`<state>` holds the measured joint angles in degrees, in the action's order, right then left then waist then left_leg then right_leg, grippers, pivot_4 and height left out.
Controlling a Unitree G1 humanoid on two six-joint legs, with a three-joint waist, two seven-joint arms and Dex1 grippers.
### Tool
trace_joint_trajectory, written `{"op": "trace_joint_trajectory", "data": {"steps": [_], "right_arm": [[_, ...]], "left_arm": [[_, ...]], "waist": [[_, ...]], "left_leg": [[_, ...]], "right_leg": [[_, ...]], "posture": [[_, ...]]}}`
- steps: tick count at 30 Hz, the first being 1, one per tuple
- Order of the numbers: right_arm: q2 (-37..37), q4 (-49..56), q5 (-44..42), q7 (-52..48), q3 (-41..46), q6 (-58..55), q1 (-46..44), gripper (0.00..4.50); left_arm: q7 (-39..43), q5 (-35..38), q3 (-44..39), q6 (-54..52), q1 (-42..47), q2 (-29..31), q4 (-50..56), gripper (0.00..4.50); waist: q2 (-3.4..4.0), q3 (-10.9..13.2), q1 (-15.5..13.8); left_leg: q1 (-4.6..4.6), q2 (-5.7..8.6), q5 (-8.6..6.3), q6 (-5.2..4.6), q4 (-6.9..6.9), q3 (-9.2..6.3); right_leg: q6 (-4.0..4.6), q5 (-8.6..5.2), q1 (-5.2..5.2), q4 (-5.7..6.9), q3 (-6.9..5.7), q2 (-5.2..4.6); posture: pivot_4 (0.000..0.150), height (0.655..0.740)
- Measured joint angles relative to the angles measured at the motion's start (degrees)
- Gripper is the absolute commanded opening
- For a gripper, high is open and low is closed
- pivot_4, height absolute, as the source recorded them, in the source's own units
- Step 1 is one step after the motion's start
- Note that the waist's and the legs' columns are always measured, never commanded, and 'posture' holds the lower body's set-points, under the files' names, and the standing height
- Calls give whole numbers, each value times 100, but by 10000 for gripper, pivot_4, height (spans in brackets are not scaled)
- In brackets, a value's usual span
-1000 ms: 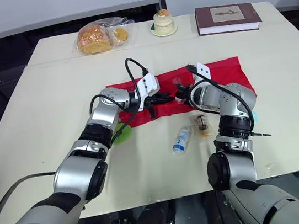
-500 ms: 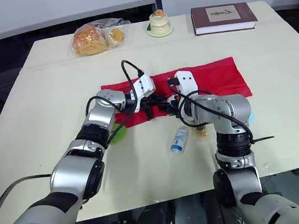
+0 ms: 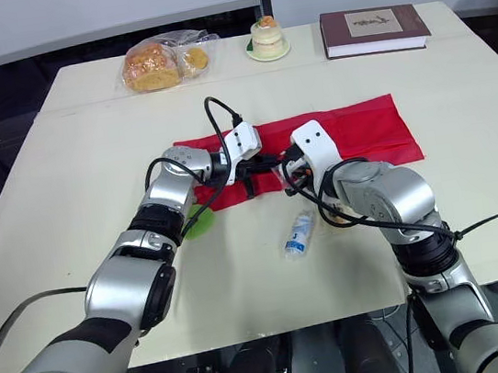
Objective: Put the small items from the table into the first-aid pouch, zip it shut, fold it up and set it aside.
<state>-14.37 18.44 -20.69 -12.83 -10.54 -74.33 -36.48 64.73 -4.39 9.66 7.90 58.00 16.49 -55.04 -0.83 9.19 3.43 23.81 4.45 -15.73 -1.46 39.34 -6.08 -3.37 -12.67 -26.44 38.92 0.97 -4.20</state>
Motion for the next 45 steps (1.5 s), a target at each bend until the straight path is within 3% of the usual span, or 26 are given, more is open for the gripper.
{"op": "trace_joint_trajectory", "data": {"steps": [15,22,25,32,35,37,41,45], "right_arm": [[-502,148,123,-318,-18,32,94,401],[-149,613,-178,-513,-271,-172,95,401],[-141,595,-135,-457,-291,-169,95,7295],[33,523,-128,-289,345,-459,92,42861],[255,523,-139,-195,524,-646,92,44026],[1137,344,-120,179,1278,-981,87,44026],[2018,-20,29,634,2213,-1192,6,44026],[2220,-272,120,958,2612,-1179,-46,44026]], "left_arm": [[-3,0,0,22,2,6,-22,0],[-4,0,1,39,7,5,-74,0],[-3,0,1,41,8,6,-75,0],[-2,0,1,41,8,9,-75,0],[-3,0,1,41,8,9,-75,0],[-2,0,2,42,8,8,-75,0],[-3,0,2,43,11,4,-75,0],[-2,0,5,45,11,1,-75,0]], "waist": [[0,0,-12],[0,0,-11],[0,0,-38],[0,0,-86],[0,0,-85],[0,0,-89],[0,-1,-89],[1,-1,-94]], "left_leg": [[0,0,0,0,0,1],[0,-2,0,0,1,1],[0,0,0,0,3,1],[0,-1,0,0,3,1],[0,-2,0,0,2,1],[0,-2,0,0,3,1],[-1,-2,0,1,2,1],[-1,0,0,0,3,2]], "right_leg": [[0,0,0,0,1,0],[0,0,0,0,0,1],[0,0,0,0,1,0],[0,0,0,2,1,1],[0,0,0,3,1,2],[0,0,0,4,2,2],[0,0,0,6,3,2],[0,0,0,5,3,1]], "posture": [[1500,7289],[1500,7289],[1500,7289],[1500,7289],[1500,7289],[1500,7289],[1500,7289],[1500,7289]]}}
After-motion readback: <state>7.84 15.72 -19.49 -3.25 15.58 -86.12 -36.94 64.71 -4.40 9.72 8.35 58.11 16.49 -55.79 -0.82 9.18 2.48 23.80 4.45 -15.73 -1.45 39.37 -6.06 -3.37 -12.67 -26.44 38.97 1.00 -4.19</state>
